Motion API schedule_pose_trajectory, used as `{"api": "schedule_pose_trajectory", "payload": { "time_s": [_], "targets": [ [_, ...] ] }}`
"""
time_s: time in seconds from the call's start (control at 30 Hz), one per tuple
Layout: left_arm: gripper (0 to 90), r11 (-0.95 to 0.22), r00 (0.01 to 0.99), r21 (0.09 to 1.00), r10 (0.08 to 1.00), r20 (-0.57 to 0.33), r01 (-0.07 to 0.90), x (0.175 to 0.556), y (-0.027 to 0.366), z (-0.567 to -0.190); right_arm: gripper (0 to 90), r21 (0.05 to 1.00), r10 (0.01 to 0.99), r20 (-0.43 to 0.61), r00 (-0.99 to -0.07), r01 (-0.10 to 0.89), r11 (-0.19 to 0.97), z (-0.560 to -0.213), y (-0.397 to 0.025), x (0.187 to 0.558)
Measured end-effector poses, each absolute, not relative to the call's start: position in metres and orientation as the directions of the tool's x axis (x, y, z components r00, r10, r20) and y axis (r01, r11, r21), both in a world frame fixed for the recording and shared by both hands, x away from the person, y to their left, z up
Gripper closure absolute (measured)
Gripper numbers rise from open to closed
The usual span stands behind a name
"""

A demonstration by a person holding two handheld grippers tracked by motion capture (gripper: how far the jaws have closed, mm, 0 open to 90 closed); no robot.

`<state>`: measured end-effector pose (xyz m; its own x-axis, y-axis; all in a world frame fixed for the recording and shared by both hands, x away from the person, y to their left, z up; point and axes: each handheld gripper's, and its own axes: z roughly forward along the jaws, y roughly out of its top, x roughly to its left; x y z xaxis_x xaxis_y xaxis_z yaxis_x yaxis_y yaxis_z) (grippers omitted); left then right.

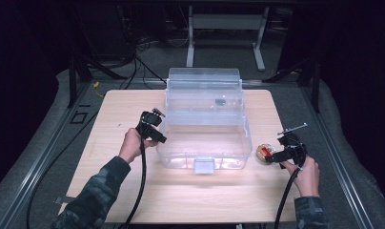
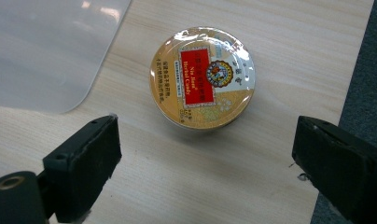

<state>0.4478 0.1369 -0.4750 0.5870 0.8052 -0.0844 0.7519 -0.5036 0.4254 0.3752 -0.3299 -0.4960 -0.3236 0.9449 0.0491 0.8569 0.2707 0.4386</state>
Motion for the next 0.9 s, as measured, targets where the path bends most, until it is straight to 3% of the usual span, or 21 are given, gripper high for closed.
{"api": "schedule_pose_trajectory", "payload": {
  "time_s": [0.4,0.7,0.9],
  "targets": [
    [62.7,-0.506,0.602,0.428,0.789,-0.121,0.749,0.450,0.140,-0.477,7.0,0.428,0.942,0.047,-0.331,0.859,0.280,-0.498,-0.327,0.379],
    [25.9,-0.525,0.635,0.436,0.757,-0.154,0.731,0.445,0.146,-0.467,6.9,0.408,0.944,0.057,-0.325,0.871,0.275,-0.504,-0.324,0.391],
    [15.4,-0.539,0.655,0.455,0.742,-0.143,0.709,0.440,0.154,-0.448,6.8,0.374,0.946,0.048,-0.321,0.884,0.281,-0.513,-0.317,0.402]
  ]
}}
